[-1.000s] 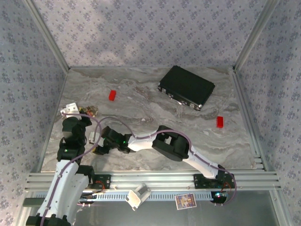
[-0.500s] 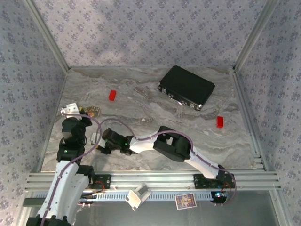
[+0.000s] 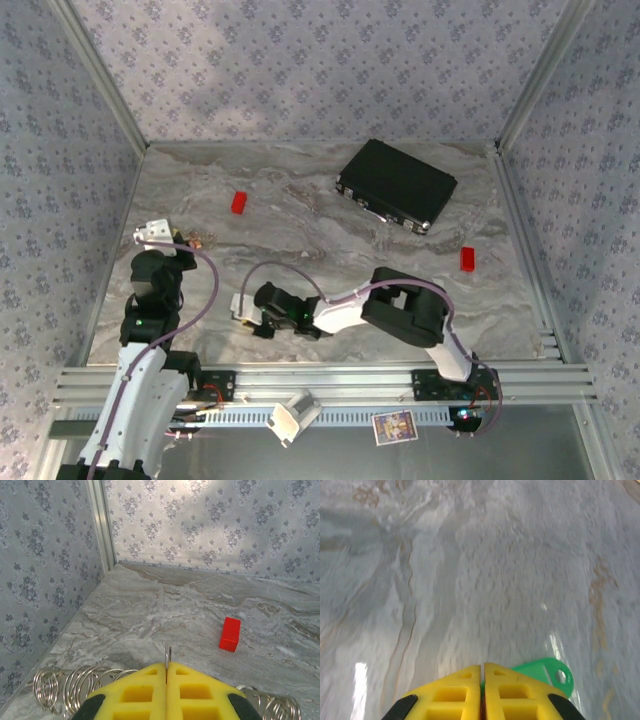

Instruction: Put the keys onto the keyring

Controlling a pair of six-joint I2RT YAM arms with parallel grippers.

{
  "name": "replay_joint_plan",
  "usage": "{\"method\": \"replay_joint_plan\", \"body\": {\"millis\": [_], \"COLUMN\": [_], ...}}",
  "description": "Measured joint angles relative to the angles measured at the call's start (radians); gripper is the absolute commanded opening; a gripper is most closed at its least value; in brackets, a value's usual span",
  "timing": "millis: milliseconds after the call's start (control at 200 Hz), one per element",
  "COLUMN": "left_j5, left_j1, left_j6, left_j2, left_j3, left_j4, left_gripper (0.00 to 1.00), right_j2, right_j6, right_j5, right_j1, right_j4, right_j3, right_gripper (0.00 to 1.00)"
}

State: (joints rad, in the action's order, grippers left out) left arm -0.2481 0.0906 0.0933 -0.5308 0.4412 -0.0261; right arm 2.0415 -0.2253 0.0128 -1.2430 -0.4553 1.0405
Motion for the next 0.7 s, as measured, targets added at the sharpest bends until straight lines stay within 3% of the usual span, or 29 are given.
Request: {"method": "replay_joint_plan", "body": {"millis": [355,700], "left_j5": [0.214,0.426], "left_j1": [0.022,0.295], "left_j6": [-0.079,-0.283], "left_j2": [-0.017,-0.211], "left_j3": [0.001,0.066], "left_j4": [0.006,0.004], "left_gripper": [0.0,0.0], "right_j2": [-0.309,-0.605], "right_j6": [0.059,0.256], "right_j5": [-0.058,-0.08], "right_j1": [0.03,0.149], "right_j4": [0.097,0.191], "right_j3": [-0.332,-0.584], "right_gripper": [0.02,0.02]}}
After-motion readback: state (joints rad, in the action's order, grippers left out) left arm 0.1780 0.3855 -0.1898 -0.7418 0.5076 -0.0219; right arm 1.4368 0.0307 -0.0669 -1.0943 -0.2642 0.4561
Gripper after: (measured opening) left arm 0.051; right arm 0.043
